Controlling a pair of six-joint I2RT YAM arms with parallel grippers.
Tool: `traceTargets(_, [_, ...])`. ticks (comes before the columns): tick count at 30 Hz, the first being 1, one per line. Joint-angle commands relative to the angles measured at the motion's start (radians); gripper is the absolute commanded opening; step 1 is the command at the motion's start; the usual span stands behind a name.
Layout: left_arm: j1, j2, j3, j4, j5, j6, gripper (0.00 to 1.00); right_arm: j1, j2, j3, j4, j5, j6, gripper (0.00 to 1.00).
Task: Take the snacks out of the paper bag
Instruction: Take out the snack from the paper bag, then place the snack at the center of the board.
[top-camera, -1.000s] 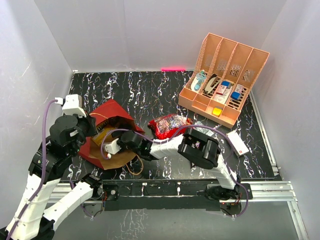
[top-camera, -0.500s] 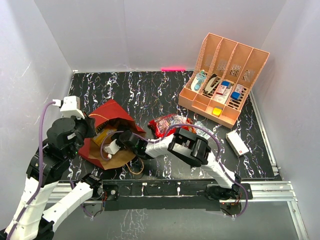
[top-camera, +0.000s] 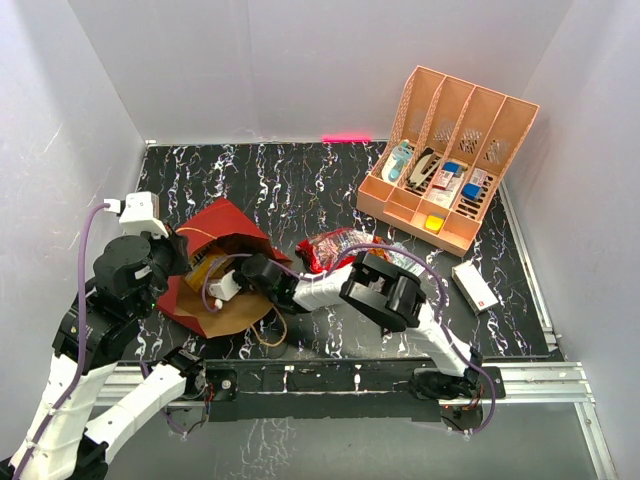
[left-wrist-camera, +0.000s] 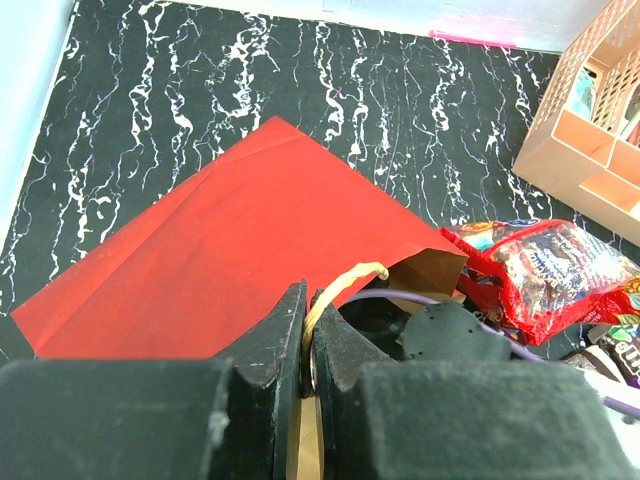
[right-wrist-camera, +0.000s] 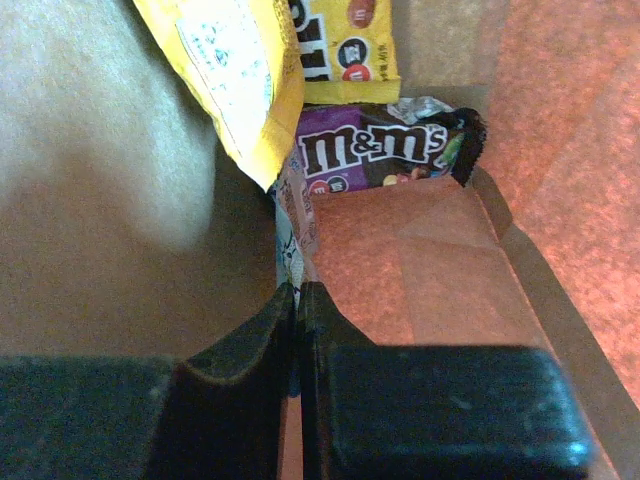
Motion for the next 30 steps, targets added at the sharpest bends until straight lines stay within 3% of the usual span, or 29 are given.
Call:
traceTargets(1, [-0.004,0.0,0.038,0.014,-0.026,0.014,0.05,0.016,-0.163,-0.056,0.018,-0.03,0.097,0.08])
traceTargets(10, [-0.004,0.008,0.04,0.021,-0.028,0.01,0.05,0.062,-0.346,-0.157,-0.055,-0.071,0.437,0.08])
traceTargets(24, [-0.004,0.017,0.022,0.032,-0.036,0.006,0.05,0.071,-0.865,-0.386,-0.52,-0.411,1.223,0.08])
traceTargets(27, [-0.004,0.017,0.015,0.032,-0.042,0.008,0.06,0.072,-1.022,-0.431,-0.593,-0.365,1.333,0.08])
traceTargets(30, [-0.004,0.02,0.016,0.027,-0.056,0.008,0.05,0.071,-1.156,-0.422,-0.752,-0.15,1.443,0.08])
